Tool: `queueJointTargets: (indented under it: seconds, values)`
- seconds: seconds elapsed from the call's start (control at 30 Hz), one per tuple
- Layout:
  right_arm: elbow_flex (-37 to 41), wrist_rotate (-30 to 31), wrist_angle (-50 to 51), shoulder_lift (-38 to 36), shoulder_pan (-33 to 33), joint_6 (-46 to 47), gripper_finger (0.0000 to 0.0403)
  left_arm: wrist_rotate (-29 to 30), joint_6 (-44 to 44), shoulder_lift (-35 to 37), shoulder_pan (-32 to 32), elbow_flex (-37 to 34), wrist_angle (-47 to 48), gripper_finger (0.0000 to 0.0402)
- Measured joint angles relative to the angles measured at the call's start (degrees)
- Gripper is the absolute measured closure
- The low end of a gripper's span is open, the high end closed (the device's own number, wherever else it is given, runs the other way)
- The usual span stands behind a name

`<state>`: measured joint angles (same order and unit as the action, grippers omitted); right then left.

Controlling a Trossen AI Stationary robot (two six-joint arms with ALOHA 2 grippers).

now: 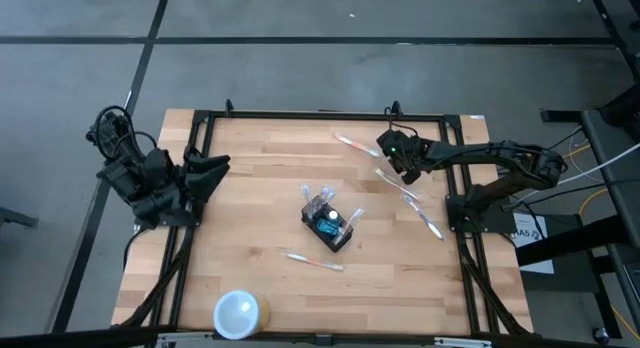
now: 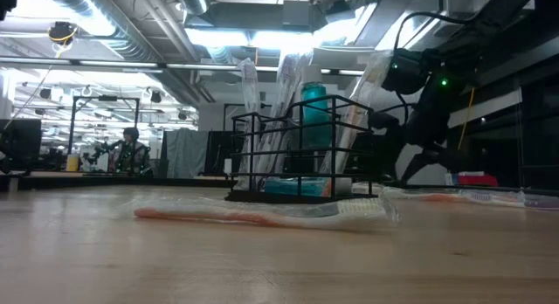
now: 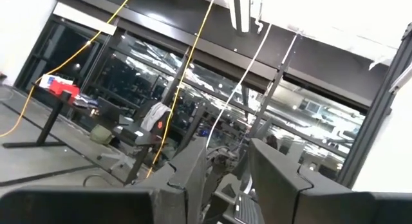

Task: Pick & Place toothbrushing station
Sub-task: Put the orange toothbrush into the wire organizer

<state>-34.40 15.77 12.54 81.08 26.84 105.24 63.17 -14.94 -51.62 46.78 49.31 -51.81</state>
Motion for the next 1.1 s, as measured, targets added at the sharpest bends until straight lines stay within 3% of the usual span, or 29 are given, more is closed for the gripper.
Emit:
queueJointTargets:
  seconds: [0.27, 0.67, 0.87, 1.1]
  values:
    - [-0.68, -1.45, -7.86, 5.00, 0.46, 1.21, 0.0226, -0.28, 1.79, -1.31, 0.00, 0.38, -0.07, 0.0288]
    - [-2.32, -2.71, -5.04, 8.85, 1.35, 2.13, 0.0231, -0.01, 4.80, -4.19, 0.00, 1.53, -0.15, 0.0288]
    - [-2.30, -1.48, -4.53, 8.85, 2.68, 1.98, 0.0269, 0.18, 1.27, -6.08, 0.00, 5.07, -0.18, 0.0288]
    - [-2.26, -1.20, -4.39, 8.85, 3.92, 0.72, 0.0362, 0.20, -1.31, -8.19, 0.00, 8.57, 0.69, 0.0288]
